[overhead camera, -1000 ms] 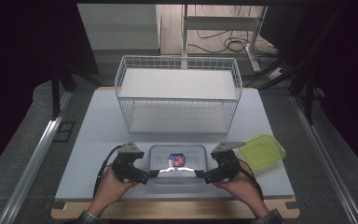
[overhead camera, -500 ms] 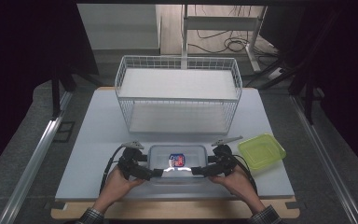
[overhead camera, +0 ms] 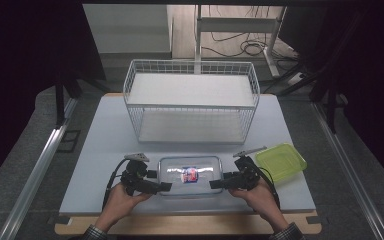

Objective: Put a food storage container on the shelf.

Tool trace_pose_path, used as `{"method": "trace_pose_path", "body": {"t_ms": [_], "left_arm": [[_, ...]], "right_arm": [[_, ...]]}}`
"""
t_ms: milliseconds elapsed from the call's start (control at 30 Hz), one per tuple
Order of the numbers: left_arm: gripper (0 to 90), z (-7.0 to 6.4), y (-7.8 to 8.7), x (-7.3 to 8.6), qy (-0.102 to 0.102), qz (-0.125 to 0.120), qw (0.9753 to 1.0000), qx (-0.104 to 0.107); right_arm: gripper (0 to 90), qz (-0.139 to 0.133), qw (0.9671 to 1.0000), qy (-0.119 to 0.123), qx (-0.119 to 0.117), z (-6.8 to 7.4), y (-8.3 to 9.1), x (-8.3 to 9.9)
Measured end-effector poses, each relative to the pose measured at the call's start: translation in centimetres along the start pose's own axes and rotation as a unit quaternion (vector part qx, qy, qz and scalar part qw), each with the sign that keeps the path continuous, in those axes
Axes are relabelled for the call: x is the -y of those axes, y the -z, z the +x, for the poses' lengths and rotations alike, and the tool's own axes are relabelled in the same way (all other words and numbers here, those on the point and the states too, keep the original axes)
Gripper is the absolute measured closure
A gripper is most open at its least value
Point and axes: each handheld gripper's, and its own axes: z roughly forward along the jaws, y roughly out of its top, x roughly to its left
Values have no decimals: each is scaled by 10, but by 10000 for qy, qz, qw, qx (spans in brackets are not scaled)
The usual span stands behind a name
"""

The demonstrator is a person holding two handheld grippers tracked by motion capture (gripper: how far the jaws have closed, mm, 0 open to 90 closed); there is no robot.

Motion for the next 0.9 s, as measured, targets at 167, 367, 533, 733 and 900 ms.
{"method": "trace_pose_path", "body": {"t_ms": [167,367,533,733,900], "left_arm": [[299,1,8,10,78,-205,9996,195],[408,1,14,13,276,-416,9984,272],[468,1,14,13,414,-616,9968,279],[476,0,14,12,494,-781,9956,160],[483,0,15,11,558,-851,9948,89]], "right_arm": [[358,-100,9999,2,-71,1,6,6],[441,-319,9993,-116,-157,1,13,10],[490,-582,9982,-119,-52,3,19,13],[500,-770,9968,-166,96,8,18,14],[510,-892,9958,-32,189,11,18,15]]}}
